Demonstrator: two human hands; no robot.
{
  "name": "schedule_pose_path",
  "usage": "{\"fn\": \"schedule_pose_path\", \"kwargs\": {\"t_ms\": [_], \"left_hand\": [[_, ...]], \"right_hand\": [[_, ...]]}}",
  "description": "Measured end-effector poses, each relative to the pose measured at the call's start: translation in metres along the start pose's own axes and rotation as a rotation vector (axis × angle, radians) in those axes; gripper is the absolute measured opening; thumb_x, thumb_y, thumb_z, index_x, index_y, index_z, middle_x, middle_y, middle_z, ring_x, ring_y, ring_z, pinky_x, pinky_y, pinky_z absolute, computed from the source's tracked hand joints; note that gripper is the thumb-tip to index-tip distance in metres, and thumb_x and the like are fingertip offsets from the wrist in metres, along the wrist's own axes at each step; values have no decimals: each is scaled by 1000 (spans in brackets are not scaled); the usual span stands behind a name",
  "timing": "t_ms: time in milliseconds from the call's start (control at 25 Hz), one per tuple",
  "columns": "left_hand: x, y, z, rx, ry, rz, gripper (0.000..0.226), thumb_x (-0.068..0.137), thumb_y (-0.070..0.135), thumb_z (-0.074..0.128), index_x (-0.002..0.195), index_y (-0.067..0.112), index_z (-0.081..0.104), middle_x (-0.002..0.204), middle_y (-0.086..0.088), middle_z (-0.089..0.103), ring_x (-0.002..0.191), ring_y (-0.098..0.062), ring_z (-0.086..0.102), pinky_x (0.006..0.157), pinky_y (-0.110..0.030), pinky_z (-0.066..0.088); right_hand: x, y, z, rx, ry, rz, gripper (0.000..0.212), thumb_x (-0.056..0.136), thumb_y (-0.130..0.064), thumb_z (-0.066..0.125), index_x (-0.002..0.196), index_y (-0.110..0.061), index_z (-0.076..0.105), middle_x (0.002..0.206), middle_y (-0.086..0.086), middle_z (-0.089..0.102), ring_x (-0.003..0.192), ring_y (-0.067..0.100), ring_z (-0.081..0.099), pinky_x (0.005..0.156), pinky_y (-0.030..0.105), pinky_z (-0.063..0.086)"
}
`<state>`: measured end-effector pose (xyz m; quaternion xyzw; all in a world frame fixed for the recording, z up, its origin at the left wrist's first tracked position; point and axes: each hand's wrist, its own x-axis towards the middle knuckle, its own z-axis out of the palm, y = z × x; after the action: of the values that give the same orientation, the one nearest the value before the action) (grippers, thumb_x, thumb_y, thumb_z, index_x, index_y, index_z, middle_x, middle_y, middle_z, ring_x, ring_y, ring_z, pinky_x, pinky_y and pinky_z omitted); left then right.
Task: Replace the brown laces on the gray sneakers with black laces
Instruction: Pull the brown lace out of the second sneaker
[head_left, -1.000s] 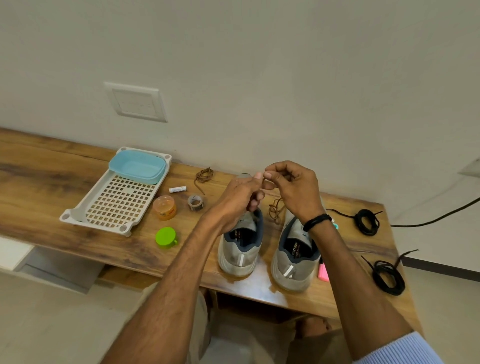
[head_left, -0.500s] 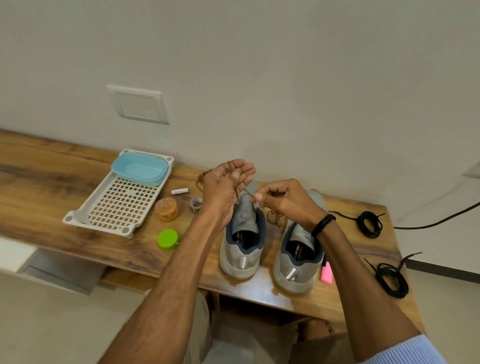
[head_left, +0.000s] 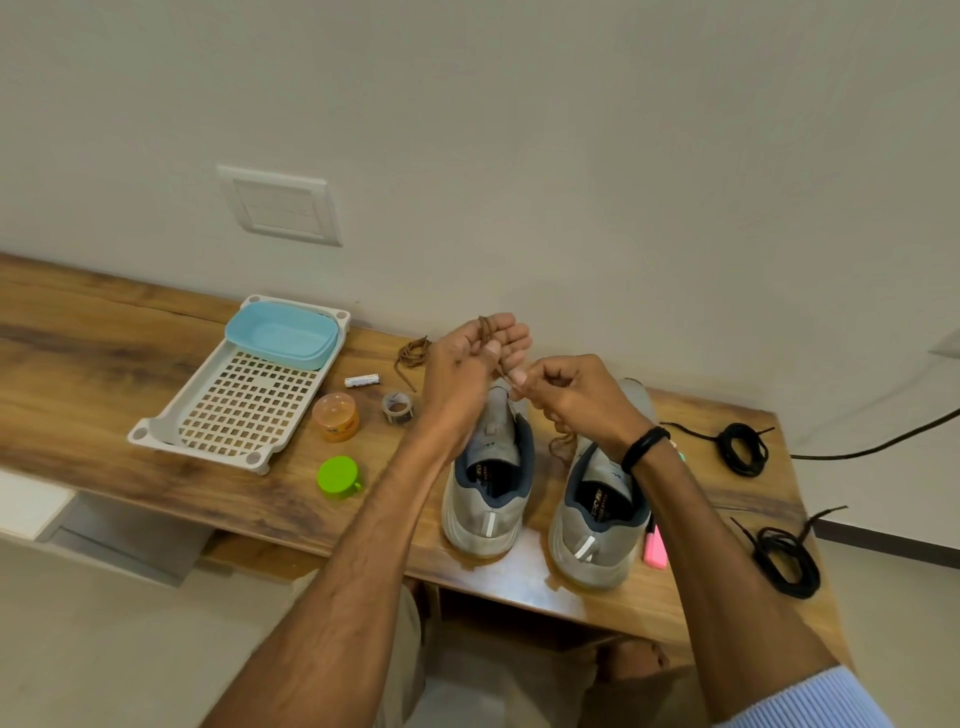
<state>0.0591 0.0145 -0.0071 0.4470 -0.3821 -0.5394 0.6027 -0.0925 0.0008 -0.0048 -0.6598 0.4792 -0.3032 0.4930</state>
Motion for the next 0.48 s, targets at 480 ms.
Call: {"fn": "schedule_pose_path", "kwargs": {"t_ms": [480], "left_hand": [[0,-5,-3,469,5,95,27,105,15,42,118,10,65,112,-5,71,106,-18,66,93,-32,54]], "right_hand": [[1,-3,-1,10,-69,3,36,97,-33,59,77,-4,71,54,-3,42,47,12,32,44,21,27]]}}
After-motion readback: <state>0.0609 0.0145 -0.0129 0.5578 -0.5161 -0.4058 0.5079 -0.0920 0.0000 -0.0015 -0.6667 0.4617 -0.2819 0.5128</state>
